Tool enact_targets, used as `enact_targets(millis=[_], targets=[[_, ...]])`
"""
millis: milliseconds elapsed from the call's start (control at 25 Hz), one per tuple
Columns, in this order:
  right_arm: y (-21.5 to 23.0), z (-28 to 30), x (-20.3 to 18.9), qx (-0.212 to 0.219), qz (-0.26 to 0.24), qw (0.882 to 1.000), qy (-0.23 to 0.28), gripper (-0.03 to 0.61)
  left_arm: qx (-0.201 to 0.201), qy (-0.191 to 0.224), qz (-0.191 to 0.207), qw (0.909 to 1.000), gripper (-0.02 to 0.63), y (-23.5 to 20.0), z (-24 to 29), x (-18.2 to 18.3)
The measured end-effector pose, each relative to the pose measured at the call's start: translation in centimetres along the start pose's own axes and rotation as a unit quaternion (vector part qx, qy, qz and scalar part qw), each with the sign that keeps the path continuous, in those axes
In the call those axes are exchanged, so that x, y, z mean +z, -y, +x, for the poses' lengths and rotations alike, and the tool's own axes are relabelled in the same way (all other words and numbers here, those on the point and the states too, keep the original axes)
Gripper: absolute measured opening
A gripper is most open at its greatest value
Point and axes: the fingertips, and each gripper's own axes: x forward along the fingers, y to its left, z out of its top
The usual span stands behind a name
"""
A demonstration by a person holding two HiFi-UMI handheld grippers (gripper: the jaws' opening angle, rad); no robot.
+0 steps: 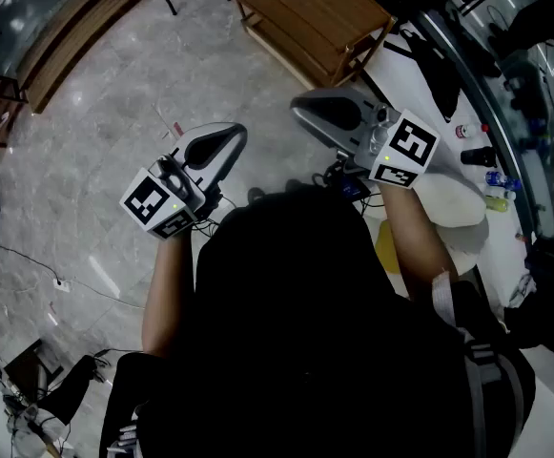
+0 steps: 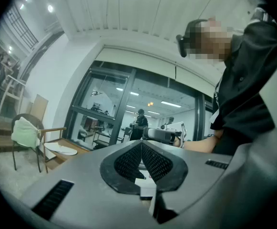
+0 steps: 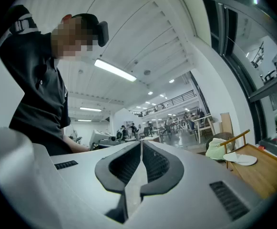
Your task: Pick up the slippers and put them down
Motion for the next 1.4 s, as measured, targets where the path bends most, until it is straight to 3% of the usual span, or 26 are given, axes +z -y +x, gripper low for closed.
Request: enact_targets(millis=[200,440,880,1400], targets=[[0.2,0.1,-0.1,0.0,0.0,1.0,0.0,0.032,-0.002,-0.001,-0.007,1.0,0.012,0.1,0.1,-0.1],[0.9,-0.7,0.4,-0.001,0.025,0.999,0.028,0.032,-0.01,-0.007,0.016,0.9998,0.012,-0.2,0.7,-0.9],[3.3,-1.1,0.4,-0.003,0.009,1.0,0.003,0.032,-0.007,-0.008,0.018,0.9998,0.012,-1.3,2.6,-0.8],[6.7,-1.7,-0.4,0.019,0.028,0.999,-0.007,0.032,0.021,-0.022,-0.017,0.9994,0.012,-3.1,5.4,-1.3]])
